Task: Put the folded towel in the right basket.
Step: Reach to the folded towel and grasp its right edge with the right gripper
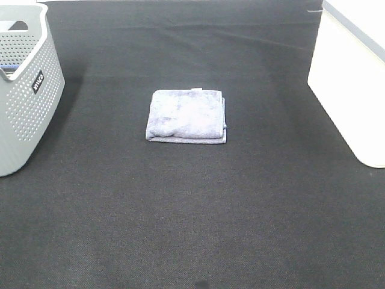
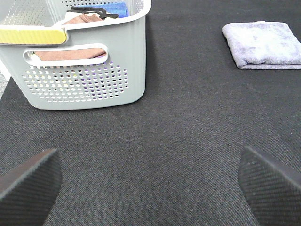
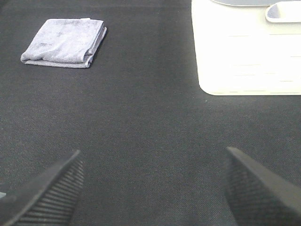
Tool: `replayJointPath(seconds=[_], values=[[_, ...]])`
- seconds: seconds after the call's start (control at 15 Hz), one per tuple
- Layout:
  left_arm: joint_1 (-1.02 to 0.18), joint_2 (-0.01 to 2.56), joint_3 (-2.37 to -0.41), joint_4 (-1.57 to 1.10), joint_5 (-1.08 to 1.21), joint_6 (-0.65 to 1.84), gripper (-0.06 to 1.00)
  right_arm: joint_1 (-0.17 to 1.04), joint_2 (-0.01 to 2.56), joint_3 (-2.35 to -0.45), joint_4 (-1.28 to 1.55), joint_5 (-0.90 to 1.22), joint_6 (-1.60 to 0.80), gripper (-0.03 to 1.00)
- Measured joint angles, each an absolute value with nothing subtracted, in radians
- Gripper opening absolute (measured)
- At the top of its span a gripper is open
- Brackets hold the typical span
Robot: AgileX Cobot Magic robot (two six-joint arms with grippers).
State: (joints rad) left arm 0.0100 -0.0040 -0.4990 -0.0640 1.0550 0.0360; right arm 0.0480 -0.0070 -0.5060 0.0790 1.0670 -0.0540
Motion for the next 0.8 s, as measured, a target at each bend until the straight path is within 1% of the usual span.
replayJointPath(seconds=[0.8], values=[[0.01, -0.004, -0.499, -0.064, 1.055, 0.036, 0.97, 0.048, -0.007, -0.506, 0.079, 1.067, -0.054, 0.76]])
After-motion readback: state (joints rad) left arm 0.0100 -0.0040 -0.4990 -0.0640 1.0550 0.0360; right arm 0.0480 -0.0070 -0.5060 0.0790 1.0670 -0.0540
